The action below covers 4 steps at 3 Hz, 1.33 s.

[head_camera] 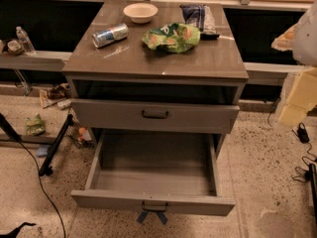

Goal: Place green rice chip bag into middle drawer

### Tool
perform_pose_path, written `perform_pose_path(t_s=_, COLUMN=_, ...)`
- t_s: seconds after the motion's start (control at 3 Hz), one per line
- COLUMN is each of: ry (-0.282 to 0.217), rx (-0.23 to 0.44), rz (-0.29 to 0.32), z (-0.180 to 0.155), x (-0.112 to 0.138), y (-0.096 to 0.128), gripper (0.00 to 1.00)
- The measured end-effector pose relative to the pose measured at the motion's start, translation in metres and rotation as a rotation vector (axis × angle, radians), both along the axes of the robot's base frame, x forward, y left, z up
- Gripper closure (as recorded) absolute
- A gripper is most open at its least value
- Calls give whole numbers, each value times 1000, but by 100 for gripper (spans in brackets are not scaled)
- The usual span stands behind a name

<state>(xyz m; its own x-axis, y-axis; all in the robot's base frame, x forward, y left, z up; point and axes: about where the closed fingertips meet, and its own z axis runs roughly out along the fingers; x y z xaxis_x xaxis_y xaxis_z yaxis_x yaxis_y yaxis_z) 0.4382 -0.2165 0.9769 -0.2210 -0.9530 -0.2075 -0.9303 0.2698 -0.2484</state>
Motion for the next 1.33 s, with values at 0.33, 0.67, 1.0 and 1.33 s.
perform_pose_path(t_s=0.33, ry=-12, rx=5, rz=0, z=2, x=2, y=1, gripper=0)
perform_pose_path(t_s=0.67, ry=-61, rx=39, rz=-7, z=-4, x=28, y=9, gripper=0)
perform_pose_path(t_s=1.0, ry=-120, rx=158, rz=-31, z=-28, x=83, y=29, gripper=0)
perform_pose_path(t_s=1.33, ry=-191, rx=279, rz=-68, z=-49, x=146, y=53, gripper=0)
